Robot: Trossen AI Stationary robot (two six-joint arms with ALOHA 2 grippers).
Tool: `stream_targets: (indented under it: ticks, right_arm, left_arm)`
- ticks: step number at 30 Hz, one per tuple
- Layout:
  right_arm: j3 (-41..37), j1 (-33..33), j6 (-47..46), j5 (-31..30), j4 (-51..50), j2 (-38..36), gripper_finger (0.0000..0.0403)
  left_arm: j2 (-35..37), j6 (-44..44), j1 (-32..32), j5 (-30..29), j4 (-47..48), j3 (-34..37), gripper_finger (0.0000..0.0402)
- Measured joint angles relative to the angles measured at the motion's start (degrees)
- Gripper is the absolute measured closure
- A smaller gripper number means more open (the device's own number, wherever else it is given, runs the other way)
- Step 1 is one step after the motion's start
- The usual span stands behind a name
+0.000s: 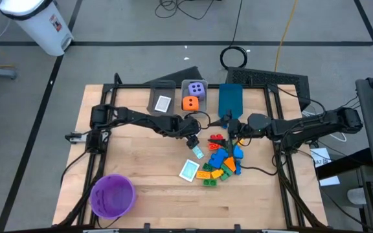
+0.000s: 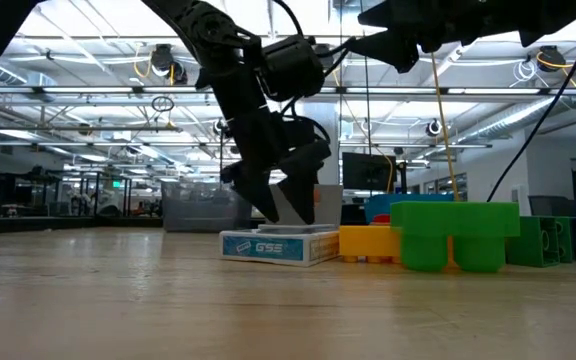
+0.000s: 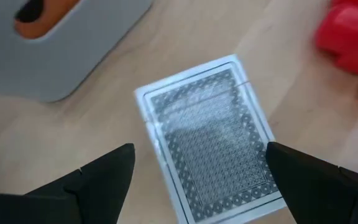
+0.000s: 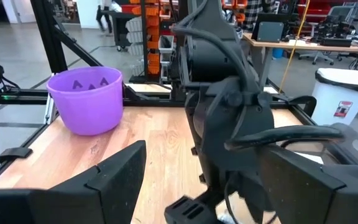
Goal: Pick & Place Toys
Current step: Put the black deck of cards into the black bin
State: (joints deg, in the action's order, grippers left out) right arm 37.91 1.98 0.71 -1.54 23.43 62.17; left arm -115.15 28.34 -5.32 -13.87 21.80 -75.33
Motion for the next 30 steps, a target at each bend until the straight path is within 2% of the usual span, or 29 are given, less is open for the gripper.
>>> stream_targets:
  ticks: [9,14,17,22,27,30]
  right_arm:
    - [0.0,0.0,0.0,0.04,0.01,0.0,0.0115]
    - [0.0,0.0,0.0,0.08,-0.08,0.0,0.0115]
    - [0.0,0.0,-0.04,0.09,-0.25,0.0,0.0115]
    - [0.0,0.0,-0.02,0.26,-0.27,0.0,0.0115]
    - [0.0,0.02,-0.02,0.35,-0.13,0.0,0.0115]
    - [0.07,0.04,0.02,0.59,0.34,-0.11,0.0115]
  left_arm:
    - [-0.59,1.58,-0.07,1.1,-1.76,0.0,0.003]
    - [-0.09,1.76,-0.14,4.97,-1.77,0.0,0.003]
    - [-0.03,1.81,-0.24,7.28,1.94,-0.02,0.003]
    - [1.08,0.93,-0.33,4.43,11.58,-0.23,0.003]
    - [2.34,-1.26,-0.22,5.5,16.38,-0.09,0.003]
    - [3.77,-3.12,-0.08,6.3,16.02,0.09,0.003]
